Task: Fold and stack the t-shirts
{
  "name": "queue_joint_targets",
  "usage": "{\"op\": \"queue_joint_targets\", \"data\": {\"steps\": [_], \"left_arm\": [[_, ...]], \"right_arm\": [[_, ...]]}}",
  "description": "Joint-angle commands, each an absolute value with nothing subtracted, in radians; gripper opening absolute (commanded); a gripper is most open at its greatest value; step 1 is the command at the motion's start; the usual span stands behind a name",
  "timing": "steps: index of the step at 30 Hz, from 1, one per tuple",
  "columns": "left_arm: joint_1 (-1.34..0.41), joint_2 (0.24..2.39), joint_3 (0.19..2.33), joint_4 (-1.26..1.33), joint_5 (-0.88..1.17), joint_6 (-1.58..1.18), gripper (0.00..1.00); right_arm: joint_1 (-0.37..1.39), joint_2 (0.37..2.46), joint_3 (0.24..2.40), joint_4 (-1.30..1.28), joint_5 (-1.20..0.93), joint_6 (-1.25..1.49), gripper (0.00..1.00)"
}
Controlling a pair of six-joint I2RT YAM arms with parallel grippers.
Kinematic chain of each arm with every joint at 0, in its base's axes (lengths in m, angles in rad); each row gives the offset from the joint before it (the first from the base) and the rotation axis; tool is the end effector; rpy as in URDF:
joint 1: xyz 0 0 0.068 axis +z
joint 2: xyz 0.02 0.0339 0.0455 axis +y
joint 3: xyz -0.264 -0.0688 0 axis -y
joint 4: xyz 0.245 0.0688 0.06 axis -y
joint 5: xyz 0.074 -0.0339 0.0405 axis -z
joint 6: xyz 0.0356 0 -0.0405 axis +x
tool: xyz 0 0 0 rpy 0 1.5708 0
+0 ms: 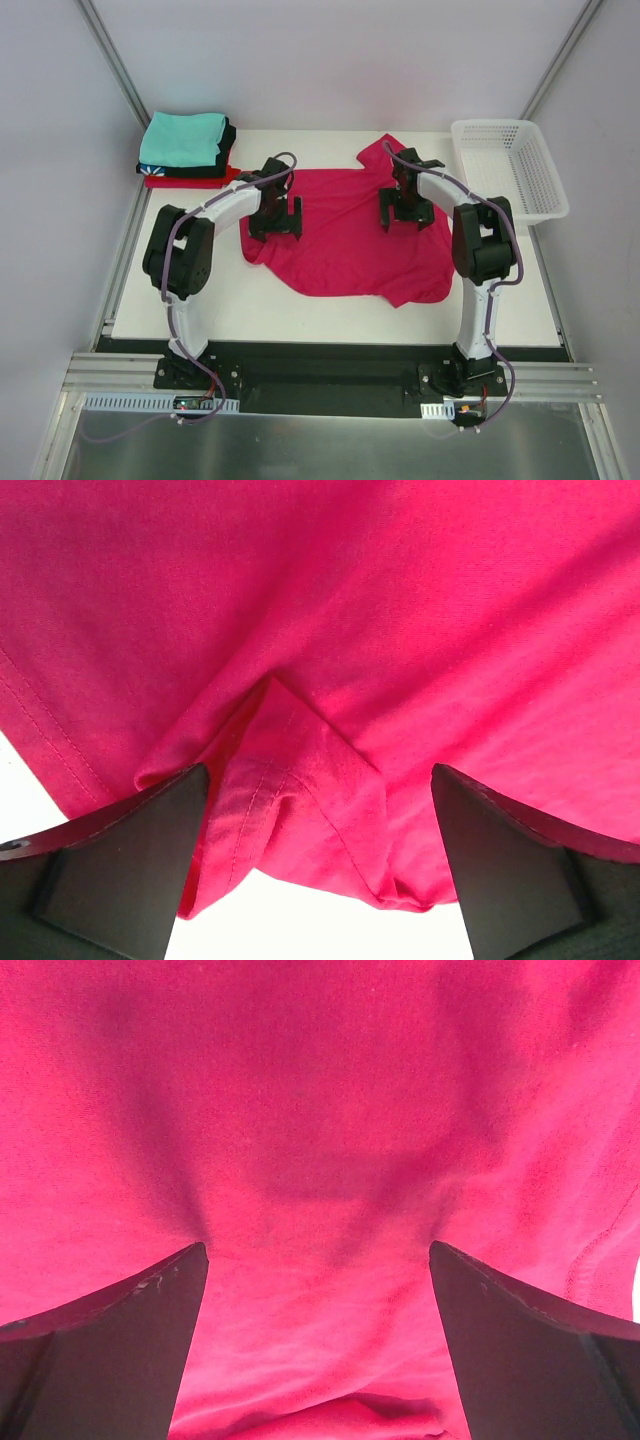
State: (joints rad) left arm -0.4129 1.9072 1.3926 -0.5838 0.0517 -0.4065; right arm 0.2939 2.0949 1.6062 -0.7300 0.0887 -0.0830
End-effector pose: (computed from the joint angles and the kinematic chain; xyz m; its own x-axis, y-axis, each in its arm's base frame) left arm 0.3655 -0.1621 0.1968 -0.9161 -0.0297 -0.3997 0.0654 0.9728 -0.2222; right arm 0.4166 0.1228 0.1773 -0.8738 -0.3508 -0.3368 -0.3329 0.9364 -0.1115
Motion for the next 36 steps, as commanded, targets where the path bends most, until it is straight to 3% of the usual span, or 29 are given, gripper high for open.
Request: {"op": "queue_joint_targets", "data": {"steps": [1, 6, 15, 17, 19, 20, 26, 36], "left_arm": [[-0.417, 1.916, 1.413, -0.614, 0.037, -0.423, 0.89], [-0.417, 1.896, 1.387, -0.614, 0.020, -0.431, 0.58], [-0.417, 1.801, 1.336, -0.676, -0.067, -0.446, 0.54], [-0.417, 1.783, 1.328, -0.686, -0.072, -0.451, 0.48], [-0.419, 1.772, 1.318, -0.693, -0.074, -0.459, 0.36], [-0.419, 1.770, 1.313, -0.698, -0.075, -0.462, 0.20], [-0.422, 1.764, 1.292, -0.709, -0.077, -0.466, 0.00], [-0.446, 1.668, 1.218, -0.730, -0.087, -0.503, 0.00]], "right_arm": [[0.287, 2.079, 1.615, -0.741, 0.068, -0.089, 0.96], [0.285, 2.083, 1.612, -0.735, 0.061, -0.089, 0.96], [0.284, 2.092, 1.617, -0.735, 0.049, -0.089, 0.96], [0.284, 2.091, 1.618, -0.733, 0.048, -0.089, 0.96], [0.285, 2.091, 1.620, -0.735, 0.049, -0.089, 0.96], [0.285, 2.092, 1.621, -0.735, 0.048, -0.089, 0.96], [0.284, 2.103, 1.623, -0.738, 0.048, -0.087, 0.96], [0.279, 2.120, 1.632, -0.742, 0.025, -0.086, 0.96]]}}
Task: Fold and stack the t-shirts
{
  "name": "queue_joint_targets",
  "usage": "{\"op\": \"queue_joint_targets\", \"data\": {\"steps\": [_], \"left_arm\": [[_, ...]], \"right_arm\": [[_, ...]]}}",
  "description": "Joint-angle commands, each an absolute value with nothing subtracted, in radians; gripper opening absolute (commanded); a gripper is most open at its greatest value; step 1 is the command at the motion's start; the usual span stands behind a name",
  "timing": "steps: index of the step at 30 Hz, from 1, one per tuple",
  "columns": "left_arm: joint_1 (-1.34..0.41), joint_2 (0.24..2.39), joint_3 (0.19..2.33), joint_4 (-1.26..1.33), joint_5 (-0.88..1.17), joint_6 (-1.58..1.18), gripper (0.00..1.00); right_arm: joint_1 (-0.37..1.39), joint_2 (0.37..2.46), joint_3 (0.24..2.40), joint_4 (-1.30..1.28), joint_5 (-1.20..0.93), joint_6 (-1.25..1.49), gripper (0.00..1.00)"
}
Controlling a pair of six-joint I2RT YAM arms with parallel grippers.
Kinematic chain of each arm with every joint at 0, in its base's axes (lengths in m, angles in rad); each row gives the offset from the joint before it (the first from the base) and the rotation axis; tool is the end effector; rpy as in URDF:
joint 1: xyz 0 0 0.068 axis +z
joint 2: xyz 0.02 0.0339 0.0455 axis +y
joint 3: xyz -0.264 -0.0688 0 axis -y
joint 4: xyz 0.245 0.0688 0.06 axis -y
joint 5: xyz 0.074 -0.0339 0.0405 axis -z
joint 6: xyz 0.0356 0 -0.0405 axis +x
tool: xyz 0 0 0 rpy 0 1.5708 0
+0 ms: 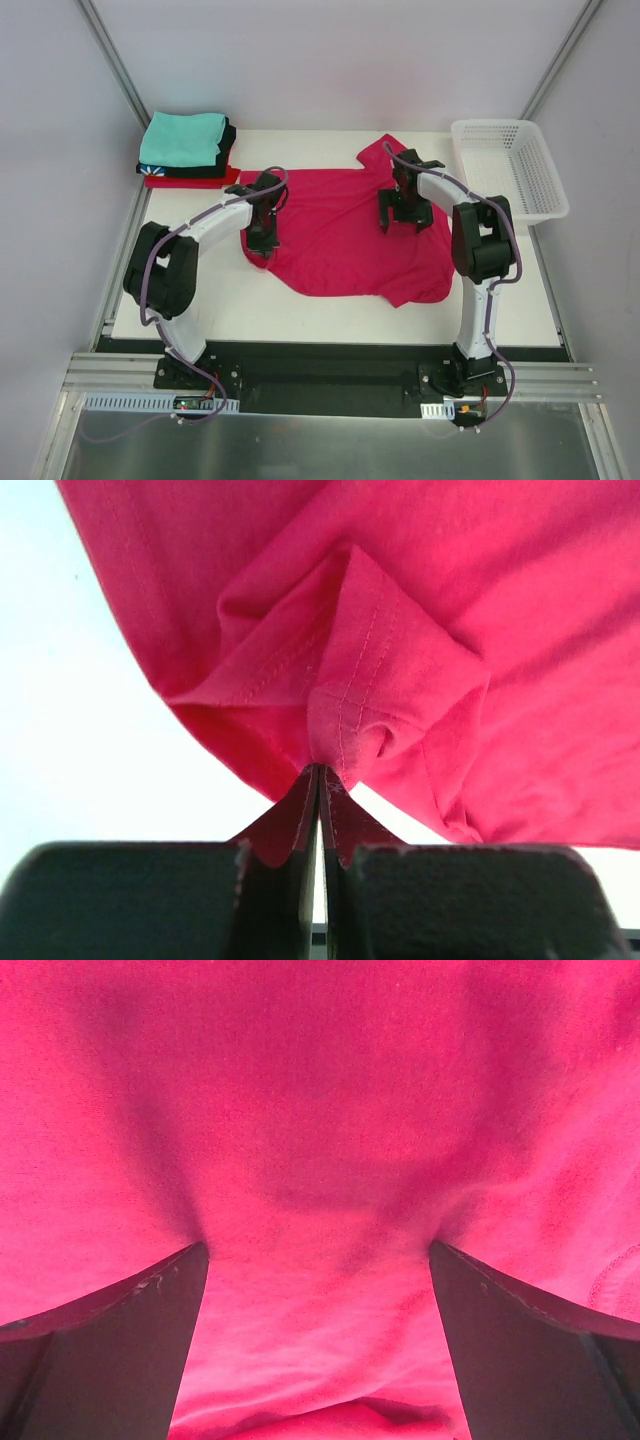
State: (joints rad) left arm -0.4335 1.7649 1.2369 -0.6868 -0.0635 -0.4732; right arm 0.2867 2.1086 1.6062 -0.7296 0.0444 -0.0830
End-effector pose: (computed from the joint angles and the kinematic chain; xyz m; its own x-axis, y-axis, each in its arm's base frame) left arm 0.3194 -0.1454 0.1983 -0.9390 -0.0665 -0.3373 -0.0324 0.9939 -0.1059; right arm 0.4179 0.1216 0.1715 -0.8793 -0.3456 -0.3277 -0.3424 0.9370 -0.0693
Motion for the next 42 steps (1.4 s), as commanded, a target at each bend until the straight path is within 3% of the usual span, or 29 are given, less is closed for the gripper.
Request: {"op": "queue_joint_targets", "data": {"steps": [1, 15, 42], "left_arm": [[-0.448, 1.643, 1.216, -0.736, -0.089, -0.505, 0.00], [-0.449, 1.421, 1.132, -0.833, -0.095, -0.561, 0.00], [-0.417, 1.247, 0.963, -0.991, -0.291, -0.653, 0.00]], "right_arm": [[0.279, 2.120, 1.632, -0.742, 0.025, -0.083, 0.96], [0.276, 2.143, 1.660, -0.765, 0.020, -0.083, 0.96], [0.275, 2.158, 1.690, -0.799, 0.011, -0.094, 0.96]]}}
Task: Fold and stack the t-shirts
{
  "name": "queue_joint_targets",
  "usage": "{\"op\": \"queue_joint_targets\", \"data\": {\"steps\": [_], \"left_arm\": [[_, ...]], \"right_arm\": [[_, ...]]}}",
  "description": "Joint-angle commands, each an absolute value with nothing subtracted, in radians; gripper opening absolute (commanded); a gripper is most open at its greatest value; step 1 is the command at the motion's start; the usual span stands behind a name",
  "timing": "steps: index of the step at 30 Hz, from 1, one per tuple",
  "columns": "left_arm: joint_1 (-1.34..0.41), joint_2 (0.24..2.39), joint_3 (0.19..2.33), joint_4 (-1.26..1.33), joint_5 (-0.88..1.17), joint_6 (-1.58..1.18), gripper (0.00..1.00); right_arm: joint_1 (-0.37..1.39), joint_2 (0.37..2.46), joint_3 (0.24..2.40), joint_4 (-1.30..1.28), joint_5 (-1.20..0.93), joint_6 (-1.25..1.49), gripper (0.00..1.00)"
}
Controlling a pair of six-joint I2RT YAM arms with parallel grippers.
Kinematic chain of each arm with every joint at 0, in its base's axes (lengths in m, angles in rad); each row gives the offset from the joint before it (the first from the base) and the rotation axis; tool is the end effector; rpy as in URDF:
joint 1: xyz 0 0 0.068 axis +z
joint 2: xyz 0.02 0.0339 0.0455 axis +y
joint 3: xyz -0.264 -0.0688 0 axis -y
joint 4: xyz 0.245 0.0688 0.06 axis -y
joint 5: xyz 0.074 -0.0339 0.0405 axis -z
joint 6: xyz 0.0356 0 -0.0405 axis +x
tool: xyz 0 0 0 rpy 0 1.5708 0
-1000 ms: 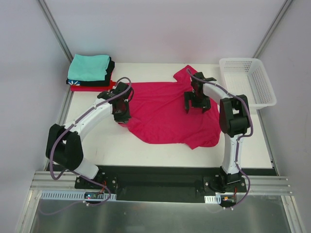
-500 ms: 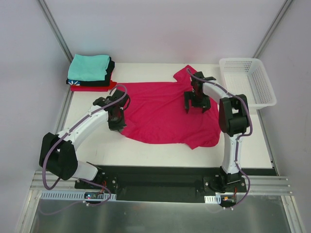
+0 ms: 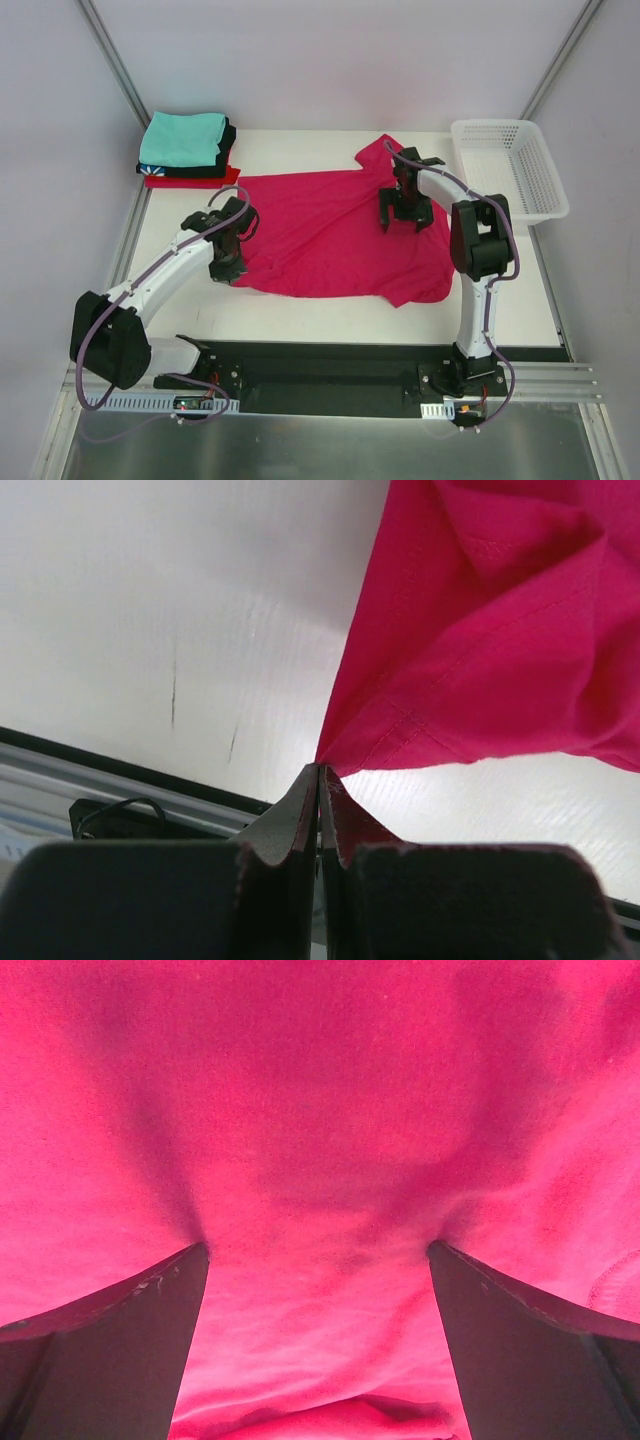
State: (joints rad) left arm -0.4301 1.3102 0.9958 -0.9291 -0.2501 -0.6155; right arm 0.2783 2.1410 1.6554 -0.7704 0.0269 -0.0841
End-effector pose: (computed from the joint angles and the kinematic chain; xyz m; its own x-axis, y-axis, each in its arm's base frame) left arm 0.2204 -0.0914 0.2471 -0.8942 -0.2052 -0.3978 -0.2261 0.9741 0.0057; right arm 0.4244 0.1203 0.1702 -0.8886 -0.3412 -0.3064 -0.3425 0.9381 -0.0515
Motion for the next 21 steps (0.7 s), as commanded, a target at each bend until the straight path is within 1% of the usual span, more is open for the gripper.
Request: {"op": "queue_joint_targets", "data": {"steps": [1, 9, 19, 21], "left_arm": [[-0.417, 1.241, 0.951, -0.994, -0.287, -0.660, 0.00], [-0.417, 1.196, 0.916, -1.000, -0.275, -0.673, 0.00], [-0.417, 1.229, 1.005, -1.006, -0.230, -0.653, 0.00], [-0.417, 1.226, 1.011, -1.011, -0.229, -0.652, 0.02]], "right_arm": [[0.275, 2.160, 1.690, -0.801, 0.009, -0.094, 0.96], [0.275, 2.160, 1.690, -0.804, 0.009, -0.094, 0.96], [0.275, 2.164, 1.698, -0.807, 0.011, -0.095, 0.96], [0.275, 2.164, 1.701, -0.808, 0.011, -0.095, 0.96]]}}
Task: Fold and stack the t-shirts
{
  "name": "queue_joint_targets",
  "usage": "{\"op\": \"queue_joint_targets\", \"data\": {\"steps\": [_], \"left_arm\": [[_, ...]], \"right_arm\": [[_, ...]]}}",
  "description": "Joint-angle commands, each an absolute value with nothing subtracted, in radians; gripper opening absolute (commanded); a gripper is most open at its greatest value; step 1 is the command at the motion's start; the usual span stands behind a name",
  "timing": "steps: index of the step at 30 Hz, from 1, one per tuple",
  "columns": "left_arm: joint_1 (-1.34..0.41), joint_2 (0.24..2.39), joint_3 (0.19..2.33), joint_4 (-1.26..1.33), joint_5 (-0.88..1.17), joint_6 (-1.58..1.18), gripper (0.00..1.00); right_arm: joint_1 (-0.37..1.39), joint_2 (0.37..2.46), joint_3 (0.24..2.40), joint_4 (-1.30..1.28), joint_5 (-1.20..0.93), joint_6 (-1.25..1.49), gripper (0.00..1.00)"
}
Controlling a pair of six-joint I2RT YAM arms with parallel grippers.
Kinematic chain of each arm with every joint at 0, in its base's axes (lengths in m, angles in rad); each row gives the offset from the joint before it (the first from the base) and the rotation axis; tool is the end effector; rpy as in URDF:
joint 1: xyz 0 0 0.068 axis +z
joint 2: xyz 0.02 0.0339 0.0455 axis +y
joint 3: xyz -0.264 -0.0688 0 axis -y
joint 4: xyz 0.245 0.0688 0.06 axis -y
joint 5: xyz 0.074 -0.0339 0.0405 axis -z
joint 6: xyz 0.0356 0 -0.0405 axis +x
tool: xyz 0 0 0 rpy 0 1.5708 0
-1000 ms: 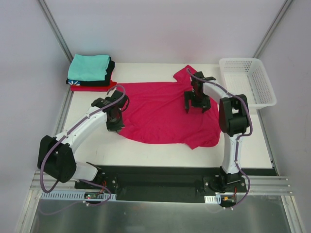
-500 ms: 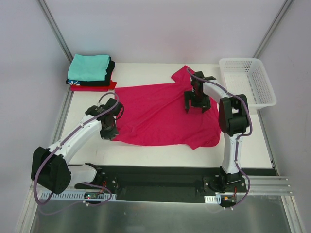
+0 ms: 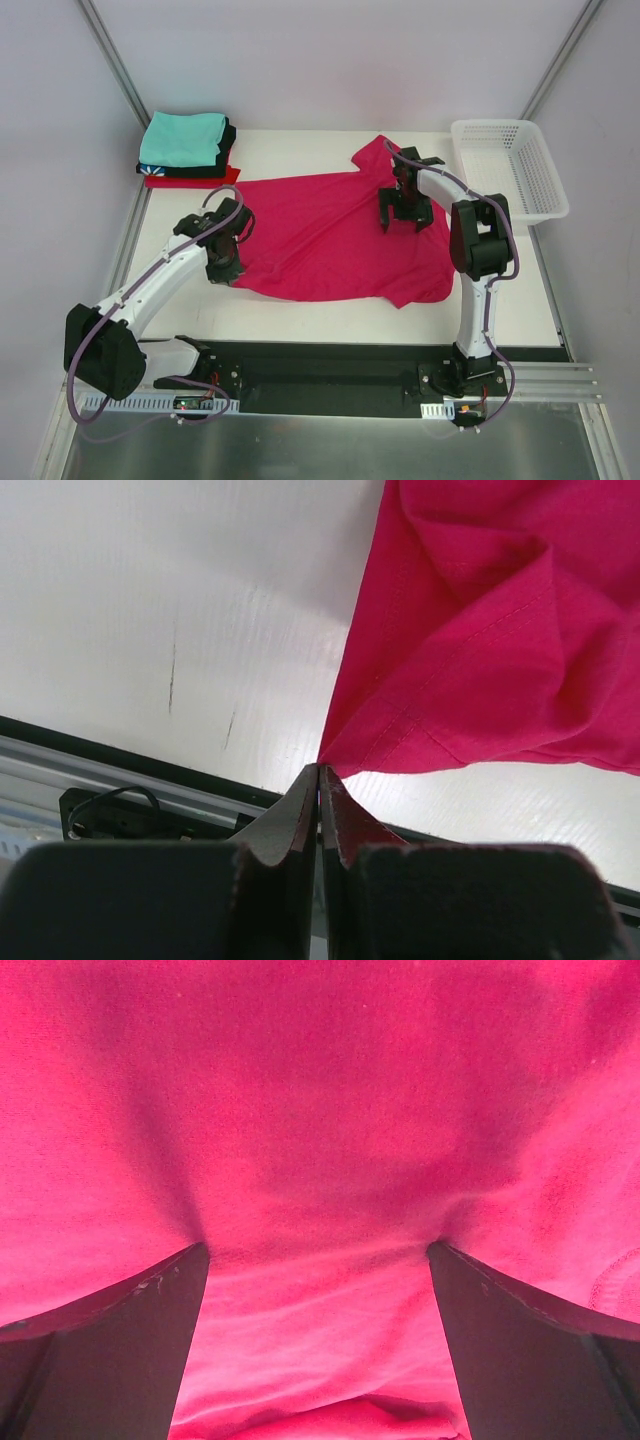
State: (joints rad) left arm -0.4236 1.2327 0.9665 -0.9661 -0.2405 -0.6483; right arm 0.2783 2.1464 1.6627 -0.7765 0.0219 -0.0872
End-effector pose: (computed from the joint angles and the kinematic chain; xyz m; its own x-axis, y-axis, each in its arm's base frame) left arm 0.2046 -0.0830 0.2536 -0.8829 -0.2452 -0.4004 -0.2585 0.9658 -0.0214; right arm 0.4252 0.1207 0.1698 -0.8887 -0.3445 -0.3026 -0.3469 0.9367 -0.0474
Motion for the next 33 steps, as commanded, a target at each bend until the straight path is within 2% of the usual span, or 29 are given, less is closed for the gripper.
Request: {"op": "queue_joint_targets", "data": {"steps": [1, 5, 9, 11, 15, 19, 28, 33], "left_arm": [[-0.417, 1.226, 1.012, -1.015, -0.227, -0.649, 0.04], [-0.417, 1.226, 1.028, -1.025, -0.218, -0.643, 0.12], [-0.417, 1.224, 1.046, -1.031, -0.216, -0.640, 0.27], [-0.417, 1.232, 1.048, -1.026, -0.230, -0.644, 0.29], [-0.416, 1.287, 1.061, -0.959, -0.247, -0.631, 0.29], [-0.399, 1.373, 1.118, -0.819, -0.132, -0.546, 0.25], [-0.279, 1.800, 1.429, -0.645, 0.029, -0.451, 0.18], [-0.204, 1.979, 1.587, -0.629, 0.087, -0.457, 0.14]], "right_arm": [[0.275, 2.166, 1.701, -0.808, 0.011, -0.095, 0.96], [0.275, 2.168, 1.704, -0.808, 0.012, -0.095, 0.96], [0.275, 2.171, 1.707, -0.808, 0.012, -0.097, 0.96], [0.276, 2.171, 1.710, -0.808, 0.014, -0.095, 0.96], [0.275, 2.172, 1.710, -0.810, 0.012, -0.097, 0.96], [0.273, 2.172, 1.712, -0.811, 0.012, -0.095, 0.96], [0.272, 2.172, 1.712, -0.807, 0.009, -0.095, 0.96], [0.262, 2.169, 1.709, -0.804, -0.021, -0.089, 0.96]]}}
